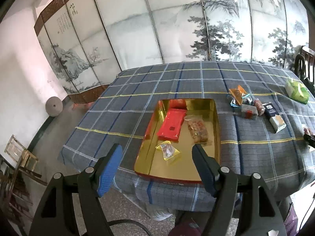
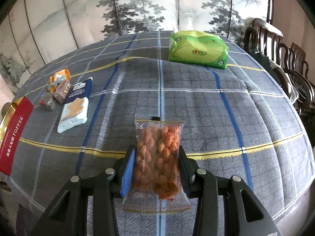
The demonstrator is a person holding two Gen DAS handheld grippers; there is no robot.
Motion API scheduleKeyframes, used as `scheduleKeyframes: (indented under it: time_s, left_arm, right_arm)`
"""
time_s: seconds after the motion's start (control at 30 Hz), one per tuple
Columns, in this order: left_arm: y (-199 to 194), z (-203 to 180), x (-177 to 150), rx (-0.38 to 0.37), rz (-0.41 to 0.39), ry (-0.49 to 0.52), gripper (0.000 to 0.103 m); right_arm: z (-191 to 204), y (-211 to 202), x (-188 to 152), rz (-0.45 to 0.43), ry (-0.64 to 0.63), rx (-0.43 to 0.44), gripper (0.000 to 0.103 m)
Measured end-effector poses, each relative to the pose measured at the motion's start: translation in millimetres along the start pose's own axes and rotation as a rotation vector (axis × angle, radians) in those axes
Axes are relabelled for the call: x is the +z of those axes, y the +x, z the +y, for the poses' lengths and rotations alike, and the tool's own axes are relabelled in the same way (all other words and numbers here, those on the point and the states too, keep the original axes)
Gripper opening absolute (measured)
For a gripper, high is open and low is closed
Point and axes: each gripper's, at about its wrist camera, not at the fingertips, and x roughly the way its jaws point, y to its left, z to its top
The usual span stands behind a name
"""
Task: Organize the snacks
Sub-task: 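Carry the twisted dough-snack bag into the gold tin and open the right gripper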
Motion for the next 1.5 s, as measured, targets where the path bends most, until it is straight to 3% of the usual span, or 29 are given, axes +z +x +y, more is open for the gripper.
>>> scheduleKeyframes:
  time_s: [0.53,0.9,1.2,1.5]
  left_arm:
    - [-4.8,5.9,-5.9,-0.001,0.016,-0.009,0.071]
    - [19.3,25.4,-16.0,-0.020,0.082,-0.041,0.071]
    - [47.6,55.7,-33.7,-0.049,0.173,-0.125,0.083]
    - [59.8,79.7,-47.2,-0.024,0.202,-0.172,0.097]
  right_arm:
    - [59.9,-38.7,18.6,-0.063,-0.072,0.089,0.041]
    - [142.6,-60.1,35.2,-0.090,-0.189,0.204,0.041]
    - [228.5,-67.5,45.1,-0.071,-0.278,0.361,0.041]
    - [320.9,-44.7,47.3,0.005,-0.377,0.480,0.041]
